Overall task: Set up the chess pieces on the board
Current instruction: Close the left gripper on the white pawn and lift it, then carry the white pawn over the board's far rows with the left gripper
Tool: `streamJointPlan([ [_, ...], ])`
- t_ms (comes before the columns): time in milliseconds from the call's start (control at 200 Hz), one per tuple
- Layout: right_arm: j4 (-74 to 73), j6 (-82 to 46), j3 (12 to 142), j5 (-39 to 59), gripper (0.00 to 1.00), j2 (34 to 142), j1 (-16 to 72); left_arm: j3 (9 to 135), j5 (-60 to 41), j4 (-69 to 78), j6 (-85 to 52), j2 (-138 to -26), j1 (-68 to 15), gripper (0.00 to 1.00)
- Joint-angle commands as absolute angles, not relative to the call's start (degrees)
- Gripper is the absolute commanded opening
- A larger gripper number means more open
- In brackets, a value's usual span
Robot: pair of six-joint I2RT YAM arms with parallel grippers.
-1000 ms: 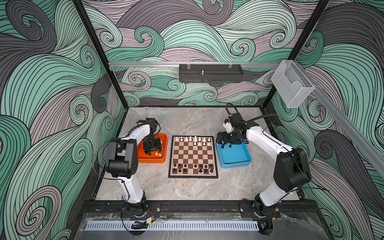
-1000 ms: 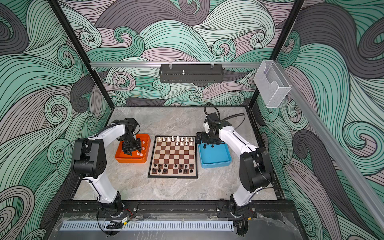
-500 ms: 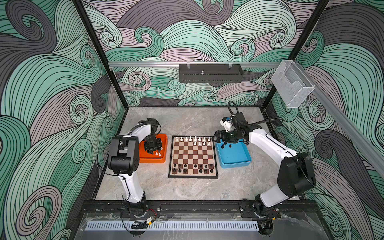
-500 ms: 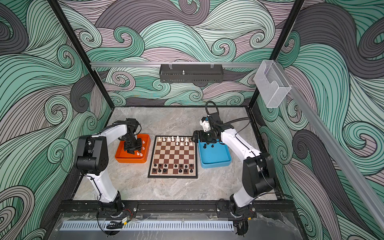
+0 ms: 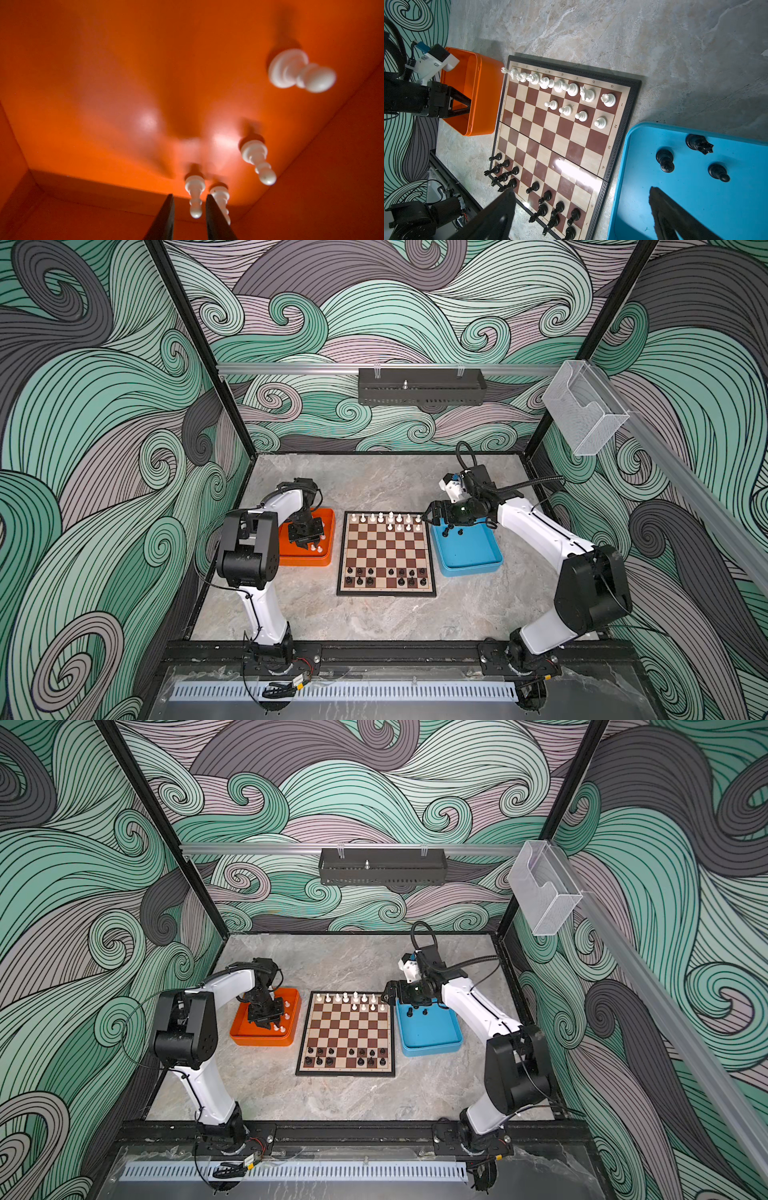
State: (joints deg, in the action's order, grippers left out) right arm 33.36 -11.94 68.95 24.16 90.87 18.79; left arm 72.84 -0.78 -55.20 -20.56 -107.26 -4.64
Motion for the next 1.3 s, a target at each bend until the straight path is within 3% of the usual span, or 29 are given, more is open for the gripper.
streamJointPlan([
  [0, 33.57, -10.90, 68.38, 23.78, 0.99, 89.62, 19.08, 73.10, 0.00, -55.35, -20.32, -107.58, -5.01, 0.26],
  [235, 33.75, -10.90, 68.55, 23.27, 1.00, 89.58, 19.09, 73.72, 1.07, -56.36, -20.24, -106.80, -5.36, 0.11],
  [415, 33.99, -10.90, 68.38, 22.84, 1.00, 89.20, 19.07, 74.34, 2.08, -57.49, -19.91, -105.83, -5.57, 0.08],
  [936, 34.43, -10.73, 68.63, 21.96, 1.00, 88.17, 19.04, 84.54, 5.36, -66.98, -17.90, -102.30, -7.91, 0.08],
  [1296, 34.93, -10.46, 68.90, 21.62, 1.00, 87.39, 19.00, 98.19, 3.80, -72.16, -17.49, -107.91, -17.28, 0.08],
])
